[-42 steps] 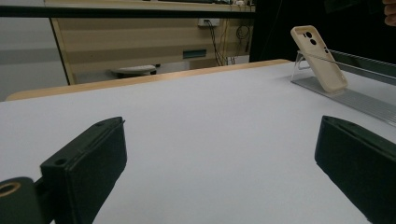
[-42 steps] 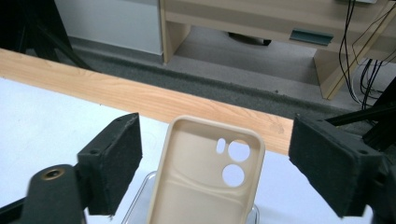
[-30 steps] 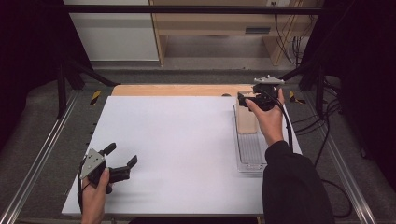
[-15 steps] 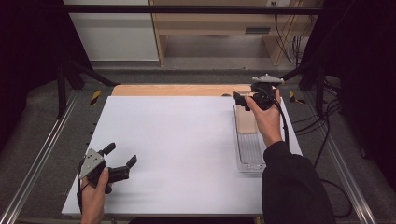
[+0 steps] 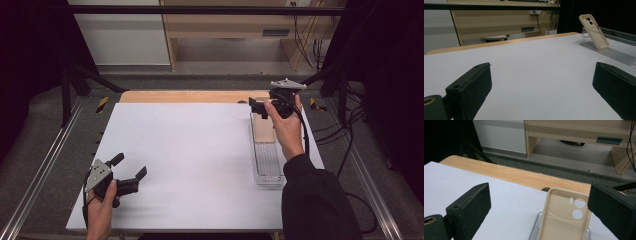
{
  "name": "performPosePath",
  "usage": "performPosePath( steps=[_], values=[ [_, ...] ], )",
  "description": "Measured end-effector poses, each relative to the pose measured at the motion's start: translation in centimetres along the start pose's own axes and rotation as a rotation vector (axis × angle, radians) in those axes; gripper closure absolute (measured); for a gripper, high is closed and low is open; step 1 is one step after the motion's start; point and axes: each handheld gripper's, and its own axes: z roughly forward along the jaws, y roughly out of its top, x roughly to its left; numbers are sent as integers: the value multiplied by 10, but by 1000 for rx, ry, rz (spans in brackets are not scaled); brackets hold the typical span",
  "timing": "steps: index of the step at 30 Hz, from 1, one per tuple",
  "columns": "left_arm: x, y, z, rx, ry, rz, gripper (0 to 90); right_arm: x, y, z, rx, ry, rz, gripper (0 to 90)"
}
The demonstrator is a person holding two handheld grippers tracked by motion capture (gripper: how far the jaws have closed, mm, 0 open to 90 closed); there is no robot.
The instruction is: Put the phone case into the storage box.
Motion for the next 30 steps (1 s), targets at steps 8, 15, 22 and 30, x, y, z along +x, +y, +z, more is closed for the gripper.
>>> performPosePath(
  steps=[8,15,22,30],
  values=[
    [0,0,1,6,-2,4,20,4,2,-6,-2,3,-6,53],
    [0,0,0,1,-2,0,20,7,3,-13,0,17,-11,52],
    [0,0,-1,2,1,1,20,11,4,-18,-15,36,-11,51],
    [1,0,-2,-4,4,-3,19,11,2,-23,-28,45,0,53]
  ],
)
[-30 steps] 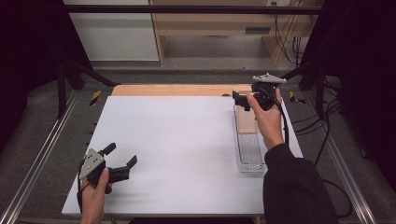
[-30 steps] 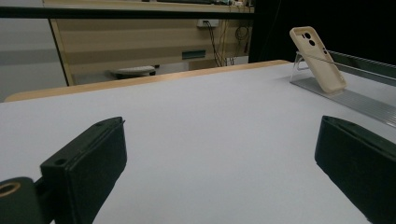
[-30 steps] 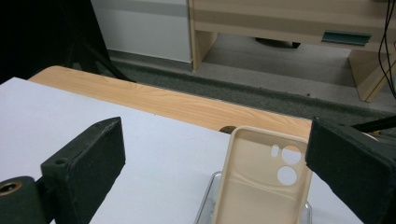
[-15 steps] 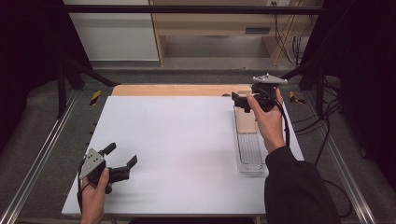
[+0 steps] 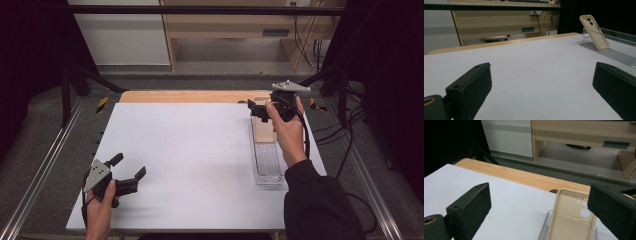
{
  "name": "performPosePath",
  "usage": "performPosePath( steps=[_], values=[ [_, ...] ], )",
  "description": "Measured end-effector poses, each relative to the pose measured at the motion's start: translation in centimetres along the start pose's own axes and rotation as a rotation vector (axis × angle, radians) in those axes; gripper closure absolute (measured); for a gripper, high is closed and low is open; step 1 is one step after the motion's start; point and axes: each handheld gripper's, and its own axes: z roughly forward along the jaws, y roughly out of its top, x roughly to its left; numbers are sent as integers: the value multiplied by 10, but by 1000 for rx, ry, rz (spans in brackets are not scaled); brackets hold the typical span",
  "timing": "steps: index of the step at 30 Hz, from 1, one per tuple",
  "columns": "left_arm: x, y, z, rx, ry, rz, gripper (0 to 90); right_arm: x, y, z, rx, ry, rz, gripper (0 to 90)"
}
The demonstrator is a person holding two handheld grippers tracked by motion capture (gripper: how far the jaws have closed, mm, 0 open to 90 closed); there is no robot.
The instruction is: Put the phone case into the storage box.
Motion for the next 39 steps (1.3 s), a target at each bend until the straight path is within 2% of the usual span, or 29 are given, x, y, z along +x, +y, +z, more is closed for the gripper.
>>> performPosePath(
  steps=[9,17,22,29,39],
  values=[
    [2,0,-1,-1,6,-1,19,-2,-1,-8,-15,3,4,54],
    [1,0,0,3,2,11,19,-9,-7,-14,-15,-3,30,59],
    [0,0,1,10,-4,24,19,-11,-9,-15,-7,-14,25,60],
    [-1,0,1,9,-7,19,19,-10,-10,-15,1,-21,6,62],
    [2,0,-2,2,1,10,19,-14,-13,-27,-17,-27,37,60]
  ],
)
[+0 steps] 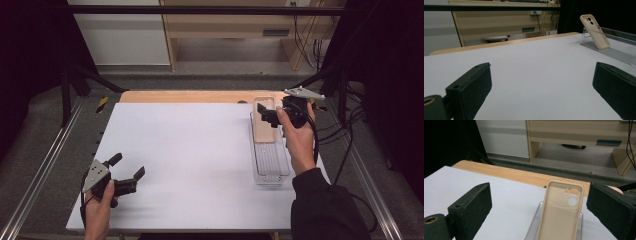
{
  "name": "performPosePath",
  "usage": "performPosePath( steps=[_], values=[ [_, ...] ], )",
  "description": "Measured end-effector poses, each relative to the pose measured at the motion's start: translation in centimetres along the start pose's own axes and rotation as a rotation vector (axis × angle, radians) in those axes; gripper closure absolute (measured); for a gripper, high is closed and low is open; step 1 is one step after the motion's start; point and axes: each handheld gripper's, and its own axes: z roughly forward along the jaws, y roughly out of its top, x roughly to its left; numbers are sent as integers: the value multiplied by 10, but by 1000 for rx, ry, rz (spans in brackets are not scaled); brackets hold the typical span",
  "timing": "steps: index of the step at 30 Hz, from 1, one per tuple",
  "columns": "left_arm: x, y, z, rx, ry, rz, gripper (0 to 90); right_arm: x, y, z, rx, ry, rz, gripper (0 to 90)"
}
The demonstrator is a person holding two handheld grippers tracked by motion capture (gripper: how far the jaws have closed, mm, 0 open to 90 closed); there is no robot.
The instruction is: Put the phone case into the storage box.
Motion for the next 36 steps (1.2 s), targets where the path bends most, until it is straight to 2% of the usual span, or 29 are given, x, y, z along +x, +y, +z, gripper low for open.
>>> performPosePath(
  steps=[11,16,21,26,29,36],
  values=[
    [2,1,-1,-3,9,4,19,-12,-9,-19,-19,7,25,54],
    [6,0,-1,1,4,14,19,-19,-12,-28,-44,7,29,44],
    [9,0,-5,-8,7,-1,18,-24,-17,-36,-78,11,26,45],
    [11,1,-8,-12,11,6,18,-25,-23,-39,-113,20,6,49],
    [13,1,-10,-22,12,-6,18,-24,-27,-42,-138,38,-3,48],
    [15,2,-15,-33,19,-11,18,-22,-36,-50,-204,59,-56,43]
  ],
)
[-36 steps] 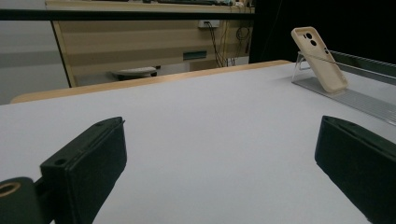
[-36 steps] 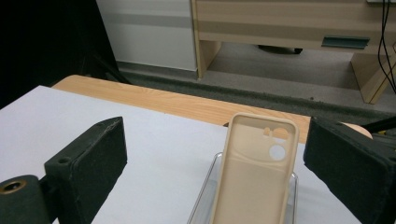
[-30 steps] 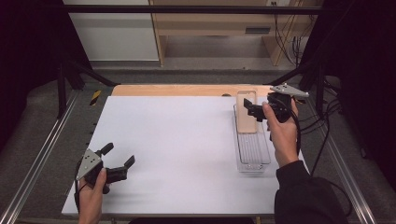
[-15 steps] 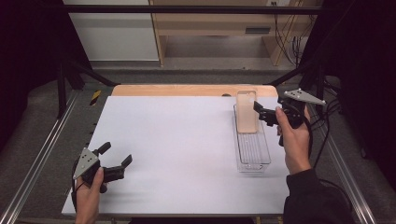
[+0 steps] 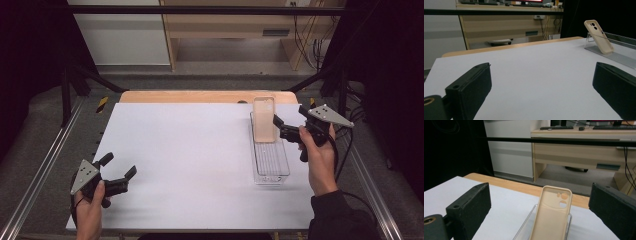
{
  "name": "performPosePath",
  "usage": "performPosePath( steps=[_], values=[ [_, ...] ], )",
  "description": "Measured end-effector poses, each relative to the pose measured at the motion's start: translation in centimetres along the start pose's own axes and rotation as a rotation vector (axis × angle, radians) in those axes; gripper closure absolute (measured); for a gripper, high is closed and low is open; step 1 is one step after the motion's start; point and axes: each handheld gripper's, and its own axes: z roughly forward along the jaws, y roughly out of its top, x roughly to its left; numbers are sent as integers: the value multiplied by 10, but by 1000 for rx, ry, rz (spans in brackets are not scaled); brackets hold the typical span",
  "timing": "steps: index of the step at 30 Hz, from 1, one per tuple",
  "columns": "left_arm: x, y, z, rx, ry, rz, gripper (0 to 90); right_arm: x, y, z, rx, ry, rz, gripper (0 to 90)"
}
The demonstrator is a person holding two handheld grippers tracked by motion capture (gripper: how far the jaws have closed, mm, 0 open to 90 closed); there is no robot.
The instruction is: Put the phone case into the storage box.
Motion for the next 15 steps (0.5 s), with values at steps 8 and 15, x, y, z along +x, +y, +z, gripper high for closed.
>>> performPosePath(
  steps=[8,15],
  values=[
    [3,-1,-2,-3,-2,-10,17,5,-7,-11,-28,14,-46,38],
    [0,0,-2,-6,-5,-8,17,2,-9,-22,-64,15,-53,35]
  ],
)
